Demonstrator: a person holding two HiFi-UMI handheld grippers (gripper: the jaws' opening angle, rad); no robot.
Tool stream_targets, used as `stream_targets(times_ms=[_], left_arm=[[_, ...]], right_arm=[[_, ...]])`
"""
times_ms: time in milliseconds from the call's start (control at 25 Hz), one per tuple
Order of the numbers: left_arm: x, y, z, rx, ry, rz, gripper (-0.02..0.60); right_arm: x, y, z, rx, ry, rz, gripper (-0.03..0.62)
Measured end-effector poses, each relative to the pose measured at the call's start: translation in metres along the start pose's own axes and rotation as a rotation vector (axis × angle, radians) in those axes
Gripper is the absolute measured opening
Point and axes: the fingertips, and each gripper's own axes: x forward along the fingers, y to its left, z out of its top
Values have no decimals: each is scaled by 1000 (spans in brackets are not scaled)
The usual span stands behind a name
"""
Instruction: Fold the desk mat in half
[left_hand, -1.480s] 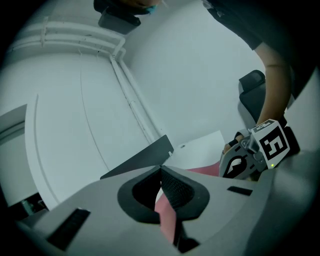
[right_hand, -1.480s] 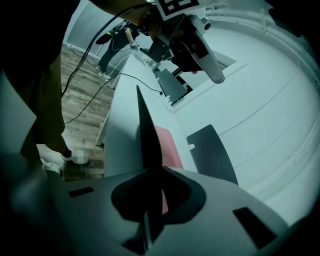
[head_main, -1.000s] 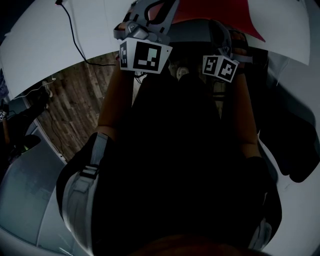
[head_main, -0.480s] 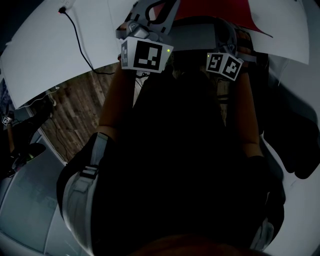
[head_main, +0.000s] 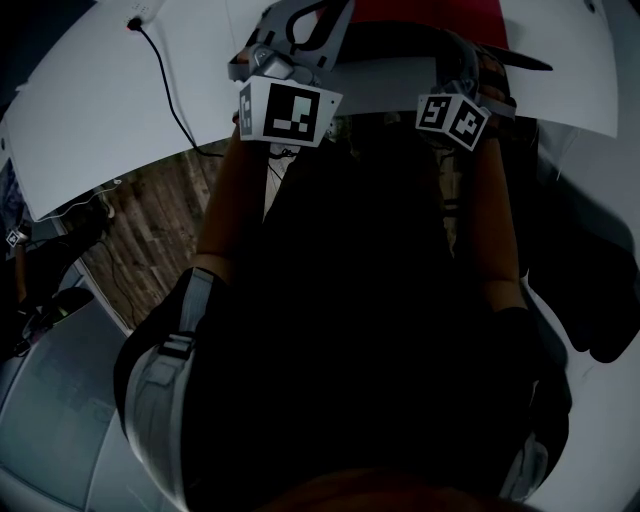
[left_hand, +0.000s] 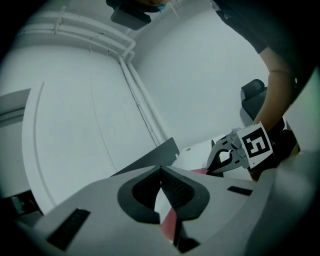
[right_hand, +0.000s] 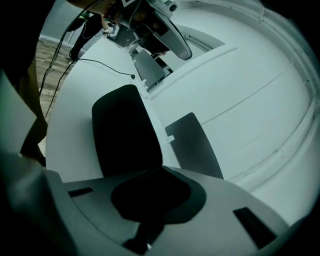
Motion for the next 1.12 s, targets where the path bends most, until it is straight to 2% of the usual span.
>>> stream_targets(times_ms=[360,1120], left_arm=[[14,8,-3,7,39,44,12],[50,37,-19,-39,127,135,12]], right_arm=[[25,-4,-2,-7,-53,32,38],[107,-14,3,-11,-128,145,40]])
